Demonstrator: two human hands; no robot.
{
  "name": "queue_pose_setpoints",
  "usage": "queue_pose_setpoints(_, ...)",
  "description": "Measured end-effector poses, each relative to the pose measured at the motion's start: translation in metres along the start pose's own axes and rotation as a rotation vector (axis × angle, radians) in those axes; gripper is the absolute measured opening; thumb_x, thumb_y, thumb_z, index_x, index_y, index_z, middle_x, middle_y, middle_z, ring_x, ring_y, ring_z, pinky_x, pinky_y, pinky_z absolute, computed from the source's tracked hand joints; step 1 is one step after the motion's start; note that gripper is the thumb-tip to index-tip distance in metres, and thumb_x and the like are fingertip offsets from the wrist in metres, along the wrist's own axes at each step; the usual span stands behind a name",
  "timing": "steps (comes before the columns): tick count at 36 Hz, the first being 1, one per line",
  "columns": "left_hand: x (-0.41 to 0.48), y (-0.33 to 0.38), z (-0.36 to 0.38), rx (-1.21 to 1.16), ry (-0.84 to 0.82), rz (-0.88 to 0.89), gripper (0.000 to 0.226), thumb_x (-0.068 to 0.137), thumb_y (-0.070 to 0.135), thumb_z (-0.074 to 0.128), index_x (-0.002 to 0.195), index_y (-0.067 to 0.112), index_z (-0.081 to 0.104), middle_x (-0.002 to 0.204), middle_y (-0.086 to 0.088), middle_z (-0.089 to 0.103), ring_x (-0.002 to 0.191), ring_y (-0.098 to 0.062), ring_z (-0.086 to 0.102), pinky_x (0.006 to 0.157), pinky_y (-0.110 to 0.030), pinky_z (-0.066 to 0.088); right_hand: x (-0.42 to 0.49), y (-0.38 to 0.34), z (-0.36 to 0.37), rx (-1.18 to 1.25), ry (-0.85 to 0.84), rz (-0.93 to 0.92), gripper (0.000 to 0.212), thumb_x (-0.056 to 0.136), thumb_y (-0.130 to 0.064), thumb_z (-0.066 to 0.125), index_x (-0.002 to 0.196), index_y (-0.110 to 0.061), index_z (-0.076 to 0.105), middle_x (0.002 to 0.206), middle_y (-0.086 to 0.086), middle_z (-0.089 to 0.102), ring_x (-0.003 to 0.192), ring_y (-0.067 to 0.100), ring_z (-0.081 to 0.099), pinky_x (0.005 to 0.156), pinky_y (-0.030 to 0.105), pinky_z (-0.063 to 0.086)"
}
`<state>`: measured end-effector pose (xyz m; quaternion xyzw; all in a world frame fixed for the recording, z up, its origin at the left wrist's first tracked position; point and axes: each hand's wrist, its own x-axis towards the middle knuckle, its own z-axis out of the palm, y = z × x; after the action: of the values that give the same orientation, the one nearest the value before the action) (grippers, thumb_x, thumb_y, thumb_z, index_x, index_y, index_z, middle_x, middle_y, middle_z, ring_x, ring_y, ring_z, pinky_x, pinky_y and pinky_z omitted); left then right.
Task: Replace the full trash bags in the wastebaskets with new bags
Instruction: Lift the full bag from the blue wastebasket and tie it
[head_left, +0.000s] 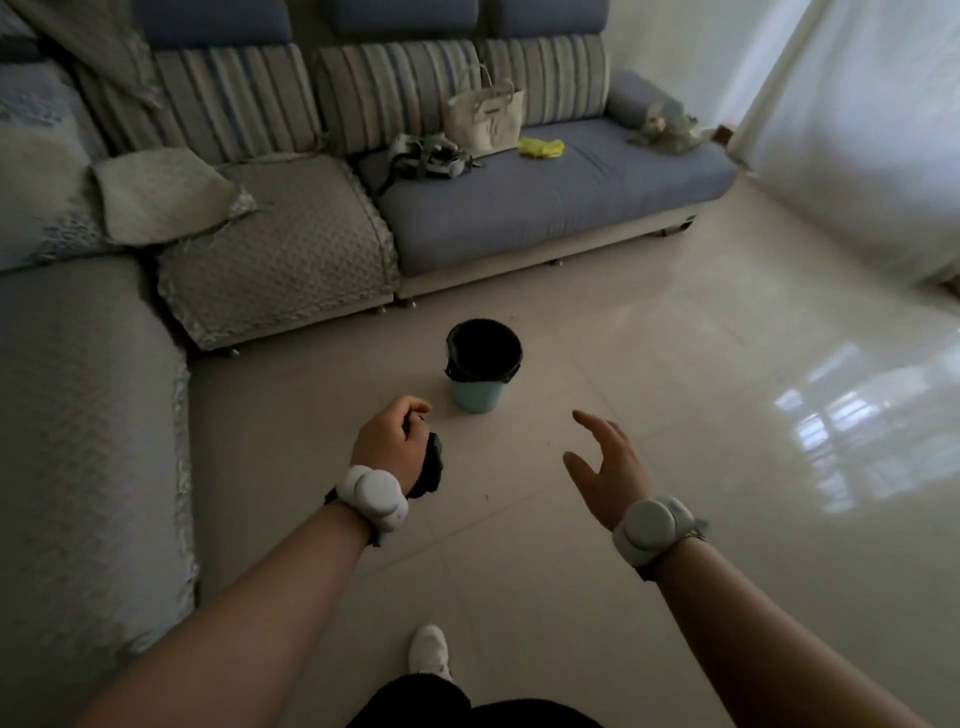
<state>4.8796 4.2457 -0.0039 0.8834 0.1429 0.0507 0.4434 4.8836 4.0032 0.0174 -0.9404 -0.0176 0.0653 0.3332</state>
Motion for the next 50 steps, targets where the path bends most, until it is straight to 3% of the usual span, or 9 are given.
queue_pose_setpoints(12, 0.116, 0.044, 0.087, 0.043, -0.005, -0.127, 0.035, 0.095, 0.034, 0.043, 0.074, 0.008, 0.050, 0.066, -0.009, 0.057, 0.063, -0.024, 0.056, 0.060, -0.036, 0.046, 0.154, 0.067, -0.029, 0.007, -0.100, 0.039, 0.049, 0.091, -0.023, 0.058, 0.137, -0.022, 0.043, 0.138, 0.001, 0.045, 0.126, 0.018, 0.042, 0.091, 0.016, 0.026)
queue_pose_setpoints(17, 0.143, 0.053, 0.115, -0.028, 0.077, -0.256, 0.029, 0.094, 0.042, 0.044, 0.088, 0.014, 0.050, 0.083, -0.008, 0.059, 0.074, -0.025, 0.058, 0.067, -0.037, 0.049, 0.219, 0.092, -0.027, 0.018, -0.229, -0.025, 0.051, 0.090, -0.020, 0.060, 0.138, -0.020, 0.043, 0.137, 0.004, 0.045, 0.126, 0.021, 0.043, 0.093, 0.020, 0.030)
queue_pose_setpoints(20, 0.166, 0.048, 0.146, -0.081, 0.104, -0.379, 0.032, 0.080, 0.055, 0.045, 0.101, 0.032, 0.042, 0.099, -0.010, 0.058, 0.083, -0.033, 0.061, 0.072, -0.048, 0.053, 0.268, 0.110, -0.033, 0.016, -0.337, -0.082, 0.051, 0.090, -0.020, 0.059, 0.138, -0.019, 0.042, 0.137, 0.003, 0.045, 0.126, 0.022, 0.043, 0.100, 0.027, 0.034)
queue_pose_setpoints(24, 0.183, 0.024, 0.182, -0.101, 0.082, -0.493, 0.051, 0.065, 0.043, 0.056, 0.112, 0.038, 0.037, 0.114, -0.012, 0.052, 0.086, -0.035, 0.063, 0.070, -0.054, 0.055, 0.314, 0.121, -0.032, -0.037, -0.405, -0.157, 0.051, 0.089, -0.022, 0.060, 0.137, -0.019, 0.043, 0.137, 0.004, 0.047, 0.124, 0.024, 0.046, 0.102, 0.034, 0.038)
queue_pose_setpoints(27, 0.199, 0.042, 0.202, -0.044, 0.157, -0.559, 0.060, 0.075, 0.019, 0.063, 0.128, 0.016, 0.035, 0.128, -0.015, 0.037, 0.104, -0.033, 0.053, 0.088, -0.041, 0.049, 0.352, 0.128, -0.016, -0.081, -0.492, -0.184, 0.051, 0.089, -0.022, 0.059, 0.138, -0.018, 0.043, 0.137, 0.004, 0.047, 0.124, 0.024, 0.046, 0.101, 0.033, 0.037)
queue_pose_setpoints(30, 0.213, 0.032, 0.214, -0.008, 0.187, -0.597, 0.058, 0.080, 0.005, 0.061, 0.131, 0.007, 0.033, 0.133, -0.016, 0.030, 0.112, -0.032, 0.044, 0.091, -0.032, 0.041, 0.372, 0.127, 0.001, -0.101, -0.551, -0.196, 0.051, 0.090, -0.022, 0.058, 0.138, -0.019, 0.042, 0.139, 0.004, 0.045, 0.126, 0.024, 0.043, 0.102, 0.031, 0.035)
queue_pose_setpoints(36, 0.250, -0.018, 0.232, -0.009, 0.225, -0.632, 0.057, 0.083, 0.002, 0.059, 0.133, 0.005, 0.034, 0.133, -0.020, 0.031, 0.112, -0.034, 0.046, 0.087, -0.028, 0.040, 0.411, 0.129, 0.047, -0.191, -0.626, -0.242, 0.052, 0.091, -0.023, 0.057, 0.139, -0.020, 0.041, 0.139, 0.003, 0.044, 0.127, 0.023, 0.043, 0.101, 0.028, 0.033)
queue_pose_setpoints(45, 0.298, -0.101, 0.272, 0.001, 0.208, -0.707, 0.057, 0.082, 0.012, 0.064, 0.133, 0.014, 0.039, 0.131, -0.015, 0.039, 0.107, -0.036, 0.055, 0.089, -0.044, 0.050, 0.460, 0.151, 0.124, -0.310, -0.758, -0.264, 0.053, 0.092, -0.022, 0.055, 0.141, -0.022, 0.038, 0.141, 0.002, 0.042, 0.129, 0.023, 0.040, 0.106, 0.035, 0.036)
queue_pose_setpoints(50, 0.313, -0.165, 0.321, -0.124, 0.277, -0.752, 0.063, 0.080, 0.015, 0.069, 0.134, 0.015, 0.037, 0.133, -0.009, 0.043, 0.115, -0.025, 0.052, 0.091, -0.034, 0.049, 0.492, 0.185, 0.197, -0.328, -0.831, -0.293, 0.054, 0.091, -0.023, 0.055, 0.142, -0.024, 0.036, 0.143, -0.001, 0.040, 0.131, 0.021, 0.038, 0.106, 0.035, 0.036)
